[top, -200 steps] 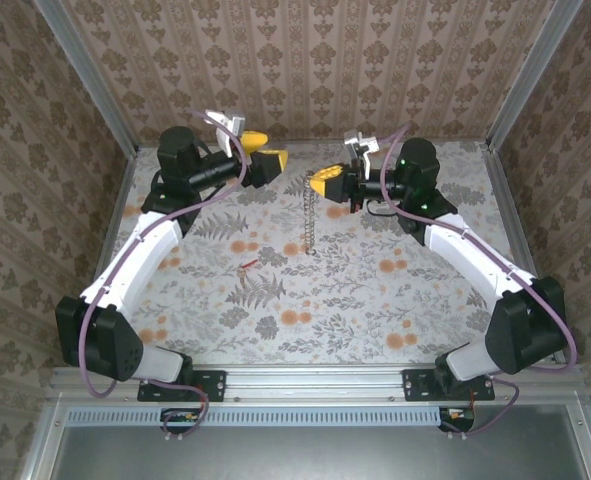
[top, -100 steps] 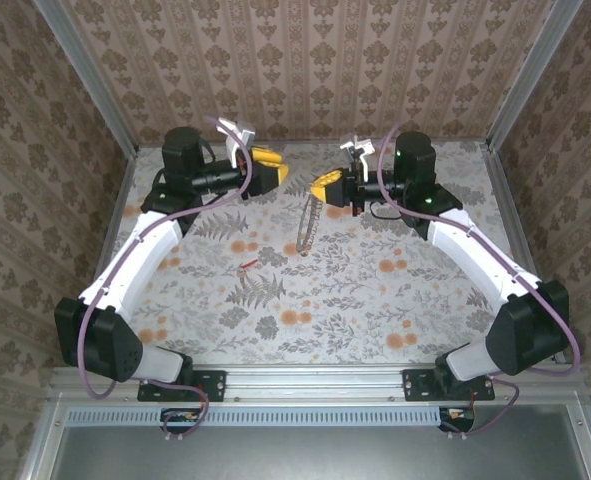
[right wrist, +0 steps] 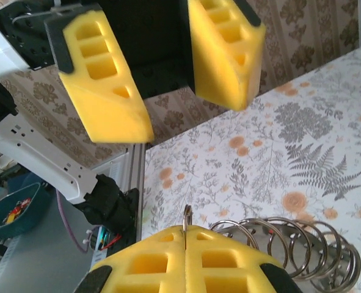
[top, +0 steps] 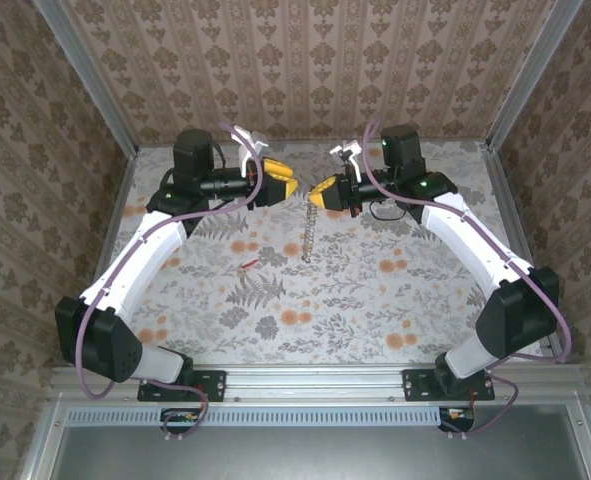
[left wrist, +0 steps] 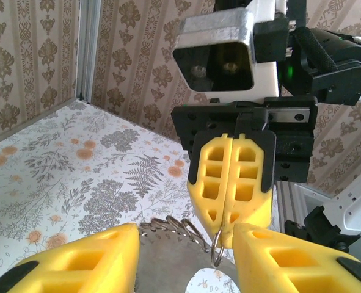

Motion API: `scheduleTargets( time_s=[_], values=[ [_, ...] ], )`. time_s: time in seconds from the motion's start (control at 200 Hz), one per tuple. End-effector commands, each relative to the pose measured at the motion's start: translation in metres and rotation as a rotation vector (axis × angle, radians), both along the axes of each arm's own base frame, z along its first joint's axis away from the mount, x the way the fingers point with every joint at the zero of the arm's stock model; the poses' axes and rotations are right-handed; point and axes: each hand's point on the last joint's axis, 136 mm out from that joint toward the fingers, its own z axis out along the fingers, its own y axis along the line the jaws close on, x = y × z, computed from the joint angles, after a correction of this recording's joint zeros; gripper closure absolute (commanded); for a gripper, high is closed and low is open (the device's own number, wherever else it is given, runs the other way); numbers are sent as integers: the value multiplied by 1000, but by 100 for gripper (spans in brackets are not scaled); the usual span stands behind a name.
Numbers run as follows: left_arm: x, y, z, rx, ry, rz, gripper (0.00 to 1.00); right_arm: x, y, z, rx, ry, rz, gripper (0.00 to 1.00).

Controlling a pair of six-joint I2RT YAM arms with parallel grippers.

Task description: Put the keys on the keyring

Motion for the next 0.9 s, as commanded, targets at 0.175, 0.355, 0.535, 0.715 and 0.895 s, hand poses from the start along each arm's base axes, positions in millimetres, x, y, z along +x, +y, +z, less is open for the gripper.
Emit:
scheduleTargets(
  time_s=[0.175, 0.355, 0.535, 0.715, 0.895],
  values=[
    [-4, -2, -25, 7, 51, -22, 57, -6, -2, -7, -42, 4, 17, 100],
    [-8, -5, -31, 4, 75, -38, 58, -4, 0, -4, -26, 2, 20, 100],
    [-10, -13, -33, -9, 89, -62, 58, -2, 1, 0, -3, -1, 15, 100],
    [-13, -25, -37, -22, 111, -97, 58, 1, 3, 5, 29, -4, 11, 100],
    [-14, -29, -38, -27, 114, -116, 58, 0, 4, 6, 34, -5, 16, 100]
  ],
)
